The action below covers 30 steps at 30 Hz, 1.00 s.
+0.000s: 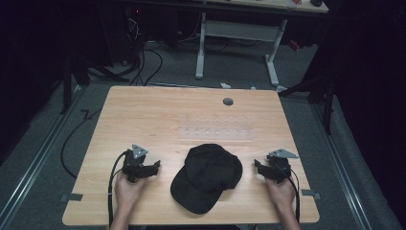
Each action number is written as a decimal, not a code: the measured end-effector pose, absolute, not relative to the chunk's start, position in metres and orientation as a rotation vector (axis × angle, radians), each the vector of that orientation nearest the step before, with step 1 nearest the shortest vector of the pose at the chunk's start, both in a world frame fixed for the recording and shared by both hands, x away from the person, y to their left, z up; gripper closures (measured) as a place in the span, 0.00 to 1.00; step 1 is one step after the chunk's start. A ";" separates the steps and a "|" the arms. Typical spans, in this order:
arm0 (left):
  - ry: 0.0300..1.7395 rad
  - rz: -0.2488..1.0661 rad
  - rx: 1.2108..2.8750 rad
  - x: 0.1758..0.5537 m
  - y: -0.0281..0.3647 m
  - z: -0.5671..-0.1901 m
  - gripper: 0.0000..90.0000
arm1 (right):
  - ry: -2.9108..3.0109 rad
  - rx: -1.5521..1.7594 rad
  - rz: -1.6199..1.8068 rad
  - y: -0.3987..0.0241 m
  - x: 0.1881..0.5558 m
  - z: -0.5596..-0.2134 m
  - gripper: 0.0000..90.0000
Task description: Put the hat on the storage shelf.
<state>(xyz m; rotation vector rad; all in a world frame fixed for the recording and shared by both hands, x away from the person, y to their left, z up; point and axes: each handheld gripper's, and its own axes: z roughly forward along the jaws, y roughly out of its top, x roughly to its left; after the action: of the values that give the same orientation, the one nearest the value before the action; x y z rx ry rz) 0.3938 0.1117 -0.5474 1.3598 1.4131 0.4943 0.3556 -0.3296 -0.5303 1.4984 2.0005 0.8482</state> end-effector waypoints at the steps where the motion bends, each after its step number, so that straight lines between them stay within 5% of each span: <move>1: 1.413 0.495 1.360 0.394 0.112 -0.547 0.25 | 2.001 1.498 0.848 -0.330 0.356 -0.530 0.45; 30: 1.419 0.495 1.345 0.394 0.112 -0.547 0.28 | 1.990 1.512 0.844 -0.328 0.355 -0.530 0.44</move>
<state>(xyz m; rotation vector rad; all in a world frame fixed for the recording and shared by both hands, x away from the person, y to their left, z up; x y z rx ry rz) 0.3940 0.1120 -0.5469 1.3449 1.4193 0.4954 0.3554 -0.3281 -0.5302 1.5122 1.9898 0.8440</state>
